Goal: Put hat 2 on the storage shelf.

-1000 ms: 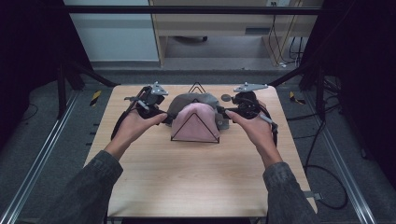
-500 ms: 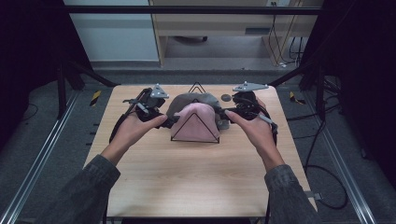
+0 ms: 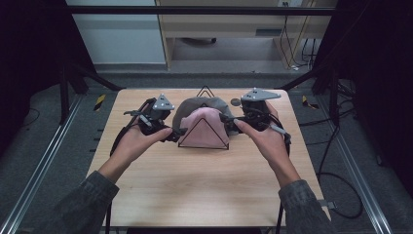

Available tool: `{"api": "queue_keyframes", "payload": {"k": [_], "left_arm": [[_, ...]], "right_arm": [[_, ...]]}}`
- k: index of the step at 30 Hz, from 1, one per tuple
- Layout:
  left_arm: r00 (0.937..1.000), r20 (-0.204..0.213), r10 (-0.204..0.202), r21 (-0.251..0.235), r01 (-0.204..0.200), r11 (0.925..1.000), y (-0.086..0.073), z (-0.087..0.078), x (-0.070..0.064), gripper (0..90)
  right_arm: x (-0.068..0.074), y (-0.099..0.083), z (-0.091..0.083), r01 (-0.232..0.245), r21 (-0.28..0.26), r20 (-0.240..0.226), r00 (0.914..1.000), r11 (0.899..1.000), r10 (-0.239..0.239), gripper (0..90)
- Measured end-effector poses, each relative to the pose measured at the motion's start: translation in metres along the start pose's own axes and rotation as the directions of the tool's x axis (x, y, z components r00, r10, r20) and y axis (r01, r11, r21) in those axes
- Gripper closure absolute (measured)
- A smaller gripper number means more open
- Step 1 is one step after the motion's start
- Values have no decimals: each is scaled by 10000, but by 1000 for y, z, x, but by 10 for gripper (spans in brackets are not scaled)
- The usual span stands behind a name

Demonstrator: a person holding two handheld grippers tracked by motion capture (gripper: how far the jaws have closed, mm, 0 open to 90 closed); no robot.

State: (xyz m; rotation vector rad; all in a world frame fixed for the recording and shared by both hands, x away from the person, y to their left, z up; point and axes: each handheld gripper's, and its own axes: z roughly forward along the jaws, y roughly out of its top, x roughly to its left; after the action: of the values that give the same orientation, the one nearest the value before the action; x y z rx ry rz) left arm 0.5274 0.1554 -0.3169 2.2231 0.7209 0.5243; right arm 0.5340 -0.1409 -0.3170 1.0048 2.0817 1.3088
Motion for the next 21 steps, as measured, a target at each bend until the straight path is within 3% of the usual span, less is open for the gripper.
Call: {"api": "queue_keyframes", "payload": {"k": [8, 11, 14, 21], "left_arm": [[9999, 113, 111, -13, -111, 9999, -15, -11, -11, 97], [9999, 121, 66, 72, -67, 10000, -25, -13, -11, 97], [9998, -189, -24, 134, 27, 9999, -38, -14, -12, 93], [9987, -34, -499, 184, 499, 9986, -62, -14, -11, 92]], "right_arm": [[8, -5, -21, 203, -143, -151, 9997, 9997, -205, 72], [11, -11, -27, 288, -7, -225, 9993, 9996, -288, 68], [13, -24, -31, 494, 461, -202, 9986, 9977, -485, 71], [14, -43, -34, 550, 811, -205, 9984, 9952, -535, 67]]}}
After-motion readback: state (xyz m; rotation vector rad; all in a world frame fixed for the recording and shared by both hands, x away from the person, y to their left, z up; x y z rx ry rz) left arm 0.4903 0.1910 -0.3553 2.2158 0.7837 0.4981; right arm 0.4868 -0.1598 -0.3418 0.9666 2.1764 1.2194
